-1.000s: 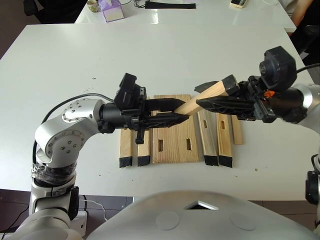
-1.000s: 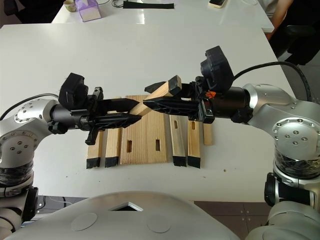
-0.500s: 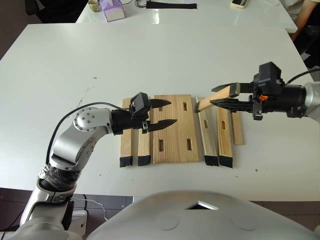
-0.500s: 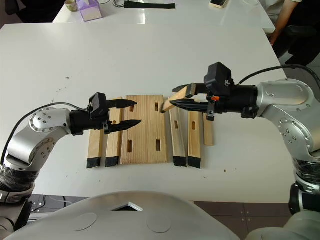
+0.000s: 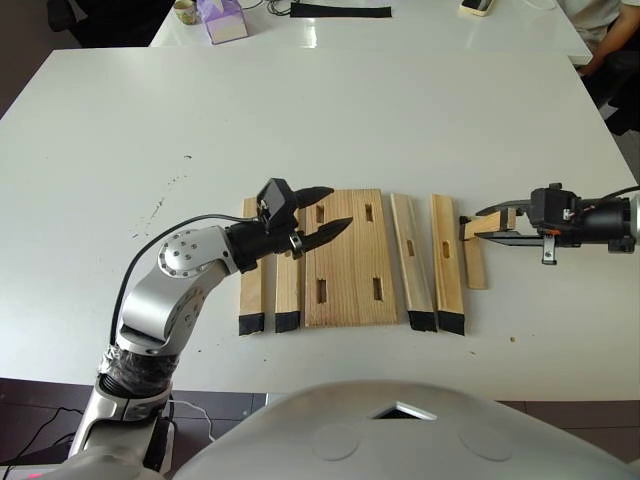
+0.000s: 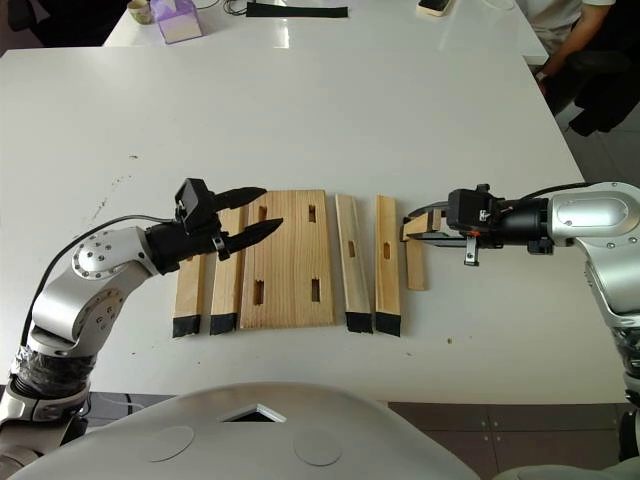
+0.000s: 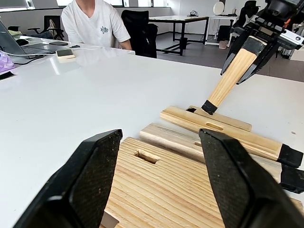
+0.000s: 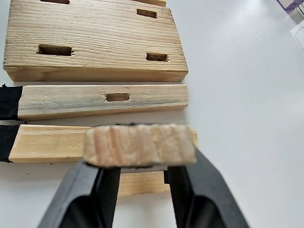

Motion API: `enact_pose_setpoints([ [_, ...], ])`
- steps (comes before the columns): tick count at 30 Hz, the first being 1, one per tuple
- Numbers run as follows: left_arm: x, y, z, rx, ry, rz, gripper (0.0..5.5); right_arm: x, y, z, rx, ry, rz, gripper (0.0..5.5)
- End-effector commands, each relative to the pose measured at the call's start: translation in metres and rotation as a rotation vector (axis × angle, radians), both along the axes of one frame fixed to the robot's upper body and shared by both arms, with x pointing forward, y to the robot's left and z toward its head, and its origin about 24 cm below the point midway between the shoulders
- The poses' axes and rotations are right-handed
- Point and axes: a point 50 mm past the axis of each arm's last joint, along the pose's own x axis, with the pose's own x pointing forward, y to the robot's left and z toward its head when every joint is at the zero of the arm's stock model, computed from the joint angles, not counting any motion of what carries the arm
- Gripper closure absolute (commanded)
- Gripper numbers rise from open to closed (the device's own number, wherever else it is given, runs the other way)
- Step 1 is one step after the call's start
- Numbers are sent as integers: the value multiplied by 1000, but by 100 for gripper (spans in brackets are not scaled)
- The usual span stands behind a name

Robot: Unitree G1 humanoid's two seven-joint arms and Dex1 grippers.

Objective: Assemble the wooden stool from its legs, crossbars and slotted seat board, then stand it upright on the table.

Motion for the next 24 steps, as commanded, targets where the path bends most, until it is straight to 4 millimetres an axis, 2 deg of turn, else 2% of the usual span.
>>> enact_pose_setpoints([
  [1,-1,-3,-2,11,16,-9,249,-1,6,-6,7,-6,13,420],
  [11,-1,-3,-3,21,15,-20,249,-6,20,1,74,-1,31,420],
  [17,-1,-3,-2,25,12,-17,249,-13,15,-7,37,32,26,420],
  [24,-1,-2,-2,26,13,-9,249,-13,15,-5,46,25,24,420],
])
